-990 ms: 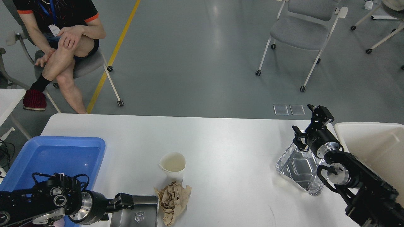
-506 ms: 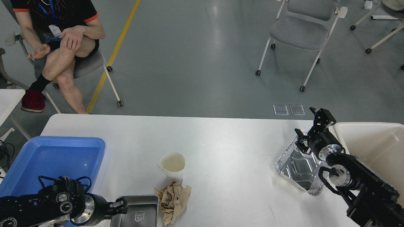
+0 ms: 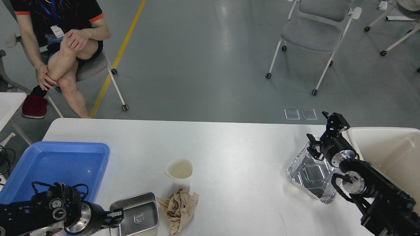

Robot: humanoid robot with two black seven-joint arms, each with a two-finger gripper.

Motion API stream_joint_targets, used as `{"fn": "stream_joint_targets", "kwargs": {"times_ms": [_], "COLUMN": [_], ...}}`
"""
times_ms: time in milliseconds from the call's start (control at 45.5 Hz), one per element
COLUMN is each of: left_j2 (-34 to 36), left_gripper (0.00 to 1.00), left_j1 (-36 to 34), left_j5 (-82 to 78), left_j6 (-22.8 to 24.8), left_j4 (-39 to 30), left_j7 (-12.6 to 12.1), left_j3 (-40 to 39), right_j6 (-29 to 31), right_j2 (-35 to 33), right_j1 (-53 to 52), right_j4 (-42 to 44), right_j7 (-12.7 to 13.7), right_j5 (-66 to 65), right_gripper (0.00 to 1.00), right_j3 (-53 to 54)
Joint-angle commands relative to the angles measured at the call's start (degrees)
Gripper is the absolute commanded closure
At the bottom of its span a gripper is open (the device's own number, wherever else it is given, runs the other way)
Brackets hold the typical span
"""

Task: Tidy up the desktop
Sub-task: 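Reach the left gripper to the small steel box and grasp it, then lift the steel box and lower it into the blue tray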

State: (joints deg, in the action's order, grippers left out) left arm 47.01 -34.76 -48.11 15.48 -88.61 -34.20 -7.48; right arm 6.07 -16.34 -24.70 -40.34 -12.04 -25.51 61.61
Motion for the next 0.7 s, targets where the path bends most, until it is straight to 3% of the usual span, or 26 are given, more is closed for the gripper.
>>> {"fn": "stream_joint_targets", "kwargs": {"times_ms": [0, 110, 198, 418, 440, 550, 682], "left_j2": [7.2, 16.2, 21.4, 30.2, 31.4, 32.7, 33.1], "left_gripper": [1.00, 1.00, 1.00, 1.00, 1.00, 1.00, 1.00], "left_j1": [-1.8, -5.0, -7.3, -8.1, -8.1, -8.2, -8.1], "left_j5": [0.5, 2.2, 5.3, 12.0, 13.7, 17.0, 17.5], "left_j6": [5.9, 11.4, 17.2, 27.8, 29.9, 33.0, 33.6], "left_j4": [-6.6, -12.2, -12.4, -12.2, -11.6, -10.3, -10.3], "left_j7": [-1.0, -1.1, -1.2, -1.2, -1.2, -1.7, -1.9], "left_j3": [-3.5, -5.3, -8.7, -26.9, -31.3, -37.8, -38.5], "right_j6": [0.0, 0.0, -0.1, -0.1, -0.1, -0.1, -0.1], "right_j2": [0.0, 0.1, 0.2, 0.5, 0.5, 0.6, 1.0], "right_j1": [0.0, -0.1, -0.2, -0.4, -0.4, -0.4, -0.4], "right_j4": [0.0, 0.0, 0.0, 0.0, 0.0, 0.0, 0.0], "right_j7": [0.0, 0.0, 0.0, 0.0, 0.0, 0.0, 0.0], "right_j5": [-0.1, -0.1, -0.1, -0.1, -0.1, -0.1, -0.1], "right_gripper": [0.00, 0.00, 0.00, 0.00, 0.00, 0.00, 0.00], "right_j3": [0.0, 0.0, -0.1, -0.1, -0.1, -0.1, -0.1]}}
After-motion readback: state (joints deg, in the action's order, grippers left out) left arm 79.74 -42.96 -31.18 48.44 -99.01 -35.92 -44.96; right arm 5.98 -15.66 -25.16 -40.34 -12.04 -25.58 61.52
